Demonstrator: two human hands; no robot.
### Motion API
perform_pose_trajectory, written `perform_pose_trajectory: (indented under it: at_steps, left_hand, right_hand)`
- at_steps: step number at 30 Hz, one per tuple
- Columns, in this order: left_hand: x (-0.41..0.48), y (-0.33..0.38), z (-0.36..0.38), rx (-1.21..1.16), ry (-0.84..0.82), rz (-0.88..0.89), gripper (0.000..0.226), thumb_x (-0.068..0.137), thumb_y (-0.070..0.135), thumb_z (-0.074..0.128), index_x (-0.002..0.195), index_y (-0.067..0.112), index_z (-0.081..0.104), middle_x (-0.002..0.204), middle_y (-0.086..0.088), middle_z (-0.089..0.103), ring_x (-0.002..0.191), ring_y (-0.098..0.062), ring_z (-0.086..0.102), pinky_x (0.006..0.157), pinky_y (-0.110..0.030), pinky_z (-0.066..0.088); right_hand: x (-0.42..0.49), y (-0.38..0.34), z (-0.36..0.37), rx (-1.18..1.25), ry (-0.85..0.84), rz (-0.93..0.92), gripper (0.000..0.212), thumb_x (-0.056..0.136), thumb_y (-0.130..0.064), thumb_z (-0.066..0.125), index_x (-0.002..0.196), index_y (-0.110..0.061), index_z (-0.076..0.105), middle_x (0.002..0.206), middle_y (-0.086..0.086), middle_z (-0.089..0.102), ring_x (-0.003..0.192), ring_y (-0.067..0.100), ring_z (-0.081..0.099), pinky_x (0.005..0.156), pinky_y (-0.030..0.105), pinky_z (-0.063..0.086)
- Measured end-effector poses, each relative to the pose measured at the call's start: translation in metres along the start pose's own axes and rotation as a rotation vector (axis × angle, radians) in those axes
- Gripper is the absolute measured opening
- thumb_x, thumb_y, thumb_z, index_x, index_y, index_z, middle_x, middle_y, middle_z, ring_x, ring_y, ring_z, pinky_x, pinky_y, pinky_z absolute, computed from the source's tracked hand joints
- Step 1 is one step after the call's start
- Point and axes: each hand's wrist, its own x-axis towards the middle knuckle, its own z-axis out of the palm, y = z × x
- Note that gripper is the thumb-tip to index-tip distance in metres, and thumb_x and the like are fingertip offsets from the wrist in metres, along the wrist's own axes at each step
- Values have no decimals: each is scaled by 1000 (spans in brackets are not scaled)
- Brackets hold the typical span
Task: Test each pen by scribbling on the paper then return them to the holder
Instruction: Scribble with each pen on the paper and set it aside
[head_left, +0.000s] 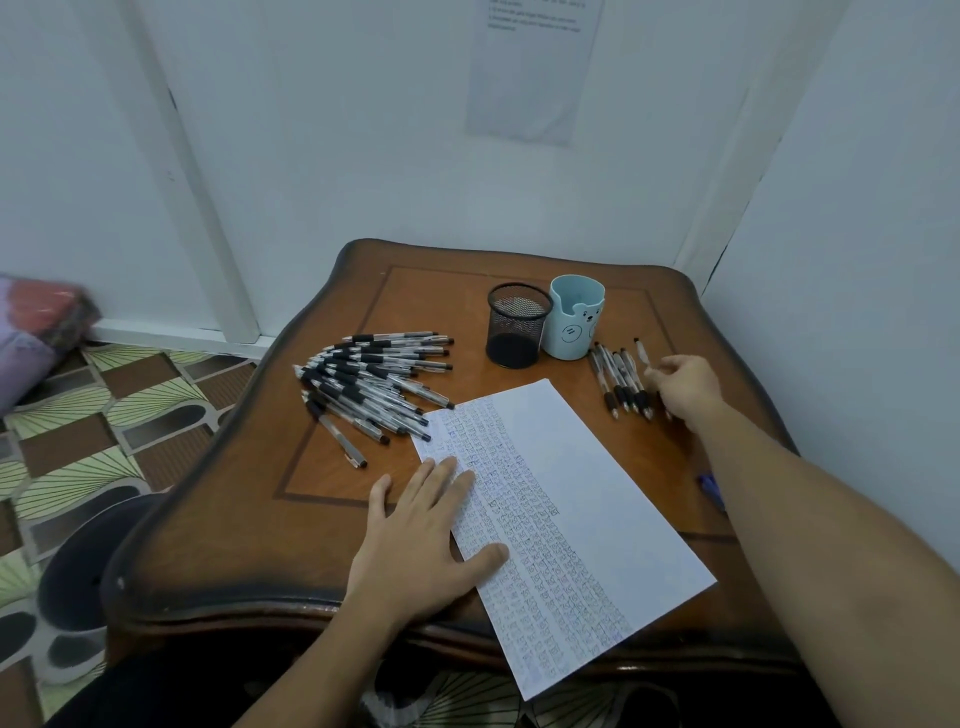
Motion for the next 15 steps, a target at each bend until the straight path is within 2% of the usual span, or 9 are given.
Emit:
perform_pose_trajectory:
  at_steps: [4, 10, 13, 15]
  left_hand:
    - [1, 0, 0, 8, 7, -6, 95, 70, 87, 9, 152, 40, 9, 161, 14, -7, 146, -4, -12, 116, -48, -12]
    - [0, 0, -1, 11, 5, -15, 100, 68, 88, 8, 153, 35, 7, 162, 10, -8, 146, -7, -16, 116, -47, -15]
    - [0, 2, -1, 15, -3, -27, 103, 68, 89, 8, 154, 32, 5, 162, 9, -10, 146, -8, -17, 112, -49, -24]
    - [0, 2, -2, 5, -8, -33, 104, 69, 89, 10, 155, 30, 5, 162, 8, -10, 146, -9, -17, 110, -49, -27]
  right_hand:
    - [7, 3, 2, -74, -45, -3, 45, 102, -23, 56, 144, -9, 50, 146, 11, 51, 129, 28, 52, 104, 40, 43]
    - [4, 20, -6, -59, -43, -24, 40, 100, -20, 57, 140, -12, 55, 143, 9, 54, 124, 27, 53, 106, 44, 45]
    - [-5, 16, -1, -157, -28, -105, 37, 101, -19, 56, 137, -13, 57, 137, 9, 57, 117, 25, 56, 96, 34, 47]
    - [-15, 5, 9, -367, 69, -214, 35, 101, -22, 56, 135, -16, 59, 129, 11, 61, 110, 25, 56, 93, 37, 50]
